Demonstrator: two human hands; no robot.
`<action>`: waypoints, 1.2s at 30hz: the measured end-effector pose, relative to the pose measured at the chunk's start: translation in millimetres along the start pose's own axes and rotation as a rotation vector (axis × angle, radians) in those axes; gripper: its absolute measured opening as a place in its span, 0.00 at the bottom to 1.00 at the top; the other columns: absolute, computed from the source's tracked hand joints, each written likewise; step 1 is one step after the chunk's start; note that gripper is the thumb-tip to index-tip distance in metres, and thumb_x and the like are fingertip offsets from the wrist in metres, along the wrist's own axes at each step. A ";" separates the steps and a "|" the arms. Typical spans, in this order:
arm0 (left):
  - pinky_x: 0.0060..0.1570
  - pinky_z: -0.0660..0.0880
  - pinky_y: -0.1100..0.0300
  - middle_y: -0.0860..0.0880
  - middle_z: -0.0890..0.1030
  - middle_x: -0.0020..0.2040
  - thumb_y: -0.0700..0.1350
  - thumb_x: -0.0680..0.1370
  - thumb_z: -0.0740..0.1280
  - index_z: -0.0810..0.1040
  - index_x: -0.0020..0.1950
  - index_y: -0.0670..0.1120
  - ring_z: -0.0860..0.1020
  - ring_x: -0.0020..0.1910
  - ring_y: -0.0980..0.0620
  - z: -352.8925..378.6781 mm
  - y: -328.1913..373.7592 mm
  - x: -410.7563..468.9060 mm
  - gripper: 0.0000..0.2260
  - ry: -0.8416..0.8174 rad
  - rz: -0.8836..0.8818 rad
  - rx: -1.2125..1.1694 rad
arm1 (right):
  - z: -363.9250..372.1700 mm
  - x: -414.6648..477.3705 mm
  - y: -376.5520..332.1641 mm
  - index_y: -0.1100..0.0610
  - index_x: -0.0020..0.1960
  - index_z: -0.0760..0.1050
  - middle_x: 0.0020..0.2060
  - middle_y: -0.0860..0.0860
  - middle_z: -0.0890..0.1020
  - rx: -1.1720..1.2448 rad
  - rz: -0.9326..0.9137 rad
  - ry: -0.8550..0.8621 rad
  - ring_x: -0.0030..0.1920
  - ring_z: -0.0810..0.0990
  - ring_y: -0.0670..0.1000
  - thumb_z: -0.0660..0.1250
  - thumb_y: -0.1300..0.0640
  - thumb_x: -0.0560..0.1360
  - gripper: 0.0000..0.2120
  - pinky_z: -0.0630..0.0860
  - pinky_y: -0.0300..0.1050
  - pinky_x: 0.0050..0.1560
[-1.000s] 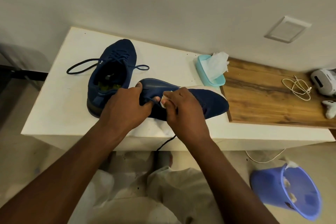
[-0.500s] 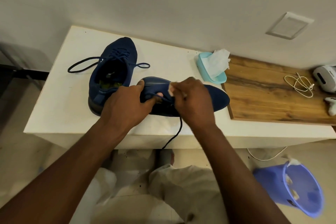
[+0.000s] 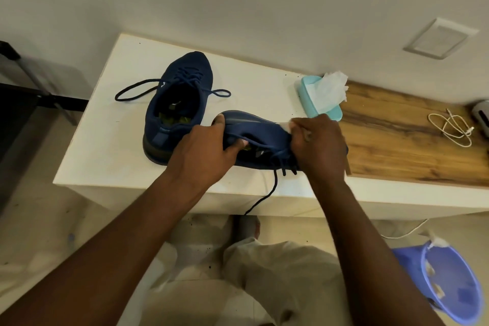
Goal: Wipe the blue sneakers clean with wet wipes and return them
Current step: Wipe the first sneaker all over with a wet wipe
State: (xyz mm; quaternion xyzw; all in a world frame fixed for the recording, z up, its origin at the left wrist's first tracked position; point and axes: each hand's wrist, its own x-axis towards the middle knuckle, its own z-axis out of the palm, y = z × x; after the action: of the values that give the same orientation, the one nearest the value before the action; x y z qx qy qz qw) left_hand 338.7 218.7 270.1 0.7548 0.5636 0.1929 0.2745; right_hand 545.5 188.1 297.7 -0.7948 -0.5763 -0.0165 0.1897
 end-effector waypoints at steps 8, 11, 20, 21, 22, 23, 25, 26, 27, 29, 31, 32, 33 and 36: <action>0.46 0.77 0.53 0.44 0.82 0.53 0.56 0.80 0.66 0.62 0.78 0.46 0.81 0.49 0.45 3.2 0.1 1.1 0.30 -0.031 -0.029 0.036 | 11.9 -26.0 -50.7 0.51 0.47 0.83 0.40 0.50 0.80 0.241 -0.194 -0.104 0.41 0.75 0.48 0.62 0.50 0.81 0.12 0.73 0.47 0.41; 0.44 0.75 0.55 0.45 0.83 0.52 0.54 0.81 0.65 0.61 0.79 0.46 0.81 0.48 0.45 2.7 -1.6 1.3 0.30 -0.035 -0.022 0.040 | 12.2 -14.2 -33.4 0.50 0.49 0.83 0.43 0.51 0.81 0.057 -0.224 -0.106 0.45 0.76 0.51 0.61 0.49 0.80 0.12 0.74 0.50 0.44; 0.47 0.80 0.54 0.44 0.82 0.51 0.48 0.81 0.65 0.62 0.77 0.44 0.82 0.47 0.46 8.1 -2.2 4.5 0.26 -0.060 -0.025 0.033 | 18.3 4.6 -35.7 0.52 0.50 0.83 0.44 0.52 0.81 0.013 -0.056 -0.210 0.47 0.78 0.54 0.59 0.51 0.78 0.14 0.78 0.54 0.50; 0.47 0.80 0.53 0.44 0.82 0.51 0.46 0.80 0.66 0.62 0.76 0.44 0.81 0.46 0.46 8.0 -1.5 3.2 0.26 -0.080 -0.028 0.031 | 21.4 6.9 -46.7 0.52 0.50 0.83 0.44 0.51 0.81 0.074 -0.092 -0.247 0.46 0.78 0.53 0.60 0.52 0.78 0.13 0.78 0.54 0.50; 0.46 0.79 0.54 0.43 0.81 0.51 0.45 0.80 0.66 0.61 0.77 0.43 0.81 0.46 0.46 8.1 -0.3 1.6 0.28 -0.096 -0.030 0.035 | 23.3 9.3 -55.9 0.53 0.49 0.83 0.42 0.50 0.82 0.164 -0.114 -0.289 0.44 0.79 0.52 0.61 0.52 0.78 0.12 0.78 0.53 0.49; 0.45 0.78 0.55 0.43 0.81 0.52 0.44 0.79 0.67 0.58 0.78 0.42 0.81 0.47 0.45 8.4 0.7 -0.3 0.30 -0.101 -0.031 0.049 | 22.9 10.6 -65.7 0.53 0.47 0.84 0.41 0.48 0.83 0.272 -0.127 -0.342 0.43 0.79 0.50 0.63 0.53 0.79 0.11 0.78 0.51 0.48; 0.44 0.76 0.56 0.43 0.81 0.54 0.44 0.79 0.67 0.52 0.81 0.41 0.81 0.49 0.45 9.6 1.5 -3.2 0.35 -0.099 -0.028 0.079 | 21.0 11.8 -75.2 0.50 0.46 0.84 0.40 0.44 0.82 0.354 -0.161 -0.422 0.42 0.80 0.47 0.64 0.53 0.78 0.10 0.77 0.49 0.49; 0.46 0.77 0.56 0.42 0.80 0.56 0.44 0.79 0.67 0.50 0.82 0.42 0.81 0.50 0.45 10.3 1.4 -3.6 0.36 -0.100 -0.031 0.092 | 19.9 13.8 -74.2 0.48 0.46 0.84 0.40 0.43 0.82 0.330 -0.172 -0.429 0.44 0.79 0.47 0.65 0.52 0.78 0.09 0.77 0.48 0.49; 0.47 0.77 0.55 0.42 0.80 0.57 0.44 0.80 0.67 0.49 0.82 0.42 0.81 0.51 0.44 10.5 1.2 -3.0 0.37 -0.103 -0.039 0.103 | 18.7 17.6 -68.8 0.47 0.45 0.84 0.41 0.42 0.81 0.305 -0.154 -0.423 0.45 0.79 0.47 0.66 0.51 0.76 0.08 0.76 0.47 0.49; 0.48 0.77 0.55 0.42 0.80 0.58 0.44 0.81 0.65 0.48 0.82 0.43 0.81 0.52 0.44 9.3 0.9 -0.9 0.35 -0.111 -0.063 0.123 | 11.9 26.1 -48.7 0.47 0.45 0.84 0.41 0.42 0.83 0.252 -0.071 -0.392 0.46 0.80 0.47 0.68 0.50 0.74 0.06 0.76 0.46 0.49; 0.48 0.77 0.56 0.42 0.80 0.58 0.44 0.82 0.64 0.47 0.82 0.43 0.81 0.52 0.45 10.6 1.4 0.5 0.34 -0.104 -0.064 0.135 | 0.0 32.2 -23.4 0.48 0.46 0.85 0.43 0.44 0.84 0.162 0.021 -0.370 0.46 0.81 0.47 0.69 0.52 0.75 0.05 0.76 0.43 0.46; 0.48 0.77 0.56 0.43 0.80 0.58 0.44 0.82 0.64 0.47 0.82 0.43 0.81 0.52 0.46 11.7 1.6 1.0 0.34 -0.098 -0.057 0.137 | -4.4 33.6 -14.2 0.48 0.47 0.85 0.43 0.44 0.85 0.126 0.058 -0.367 0.46 0.80 0.47 0.69 0.53 0.75 0.05 0.74 0.40 0.42; 0.48 0.77 0.57 0.43 0.80 0.58 0.44 0.82 0.64 0.47 0.82 0.42 0.81 0.52 0.46 12.5 1.5 1.1 0.34 -0.094 -0.053 0.139 | -5.9 33.9 -10.3 0.49 0.47 0.85 0.43 0.45 0.85 0.116 0.079 -0.356 0.45 0.80 0.47 0.69 0.54 0.76 0.05 0.73 0.38 0.40; 0.48 0.78 0.56 0.43 0.80 0.57 0.44 0.82 0.65 0.47 0.82 0.41 0.81 0.51 0.47 15.1 -0.1 2.6 0.35 -0.092 -0.056 0.152 | 6.2 29.1 -34.1 0.49 0.43 0.85 0.41 0.44 0.85 0.225 0.014 -0.305 0.44 0.82 0.46 0.70 0.57 0.74 0.06 0.78 0.42 0.46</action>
State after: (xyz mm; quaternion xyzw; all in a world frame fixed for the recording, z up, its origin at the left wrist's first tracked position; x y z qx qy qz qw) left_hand 348.4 218.2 258.3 0.7655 0.5845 0.1069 0.2471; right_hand 522.6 225.5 308.7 -0.7659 -0.5909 0.1702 0.1881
